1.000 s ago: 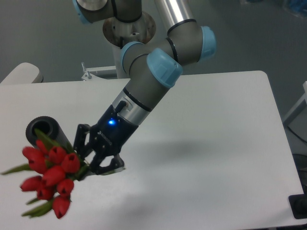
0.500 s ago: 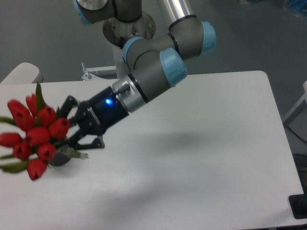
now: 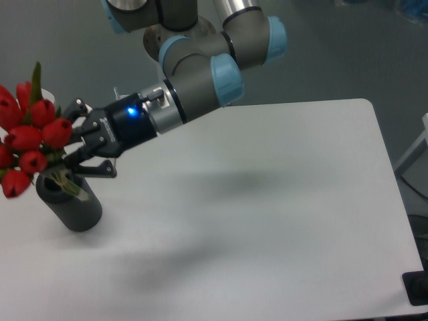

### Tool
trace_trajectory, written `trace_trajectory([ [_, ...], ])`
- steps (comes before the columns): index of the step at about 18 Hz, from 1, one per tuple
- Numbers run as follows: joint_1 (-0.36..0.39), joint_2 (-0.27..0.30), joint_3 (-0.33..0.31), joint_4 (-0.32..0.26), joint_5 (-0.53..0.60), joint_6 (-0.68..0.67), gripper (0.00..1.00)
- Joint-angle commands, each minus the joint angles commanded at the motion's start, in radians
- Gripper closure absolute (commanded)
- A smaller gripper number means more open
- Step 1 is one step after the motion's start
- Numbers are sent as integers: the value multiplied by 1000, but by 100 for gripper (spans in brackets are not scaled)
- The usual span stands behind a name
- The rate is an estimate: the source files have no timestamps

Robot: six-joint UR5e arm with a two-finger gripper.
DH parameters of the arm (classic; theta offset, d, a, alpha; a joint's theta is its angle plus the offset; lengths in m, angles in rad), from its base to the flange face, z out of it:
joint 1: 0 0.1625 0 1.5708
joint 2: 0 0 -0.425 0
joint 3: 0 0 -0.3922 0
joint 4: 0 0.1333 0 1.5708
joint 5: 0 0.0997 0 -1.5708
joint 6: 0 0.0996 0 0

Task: Insert the flowers into the vase
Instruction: 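Lower the tulip stems down into the black vase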

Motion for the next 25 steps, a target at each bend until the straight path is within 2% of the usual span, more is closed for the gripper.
trace_trajectory([
  [4,-12,18,-29,2,0,14,67],
  [15,-48,17,-100,0,0,91,67],
  [21,-48,3,-129,0,0,124,67],
  [25,-40,-31,-149,0,0,189,67],
])
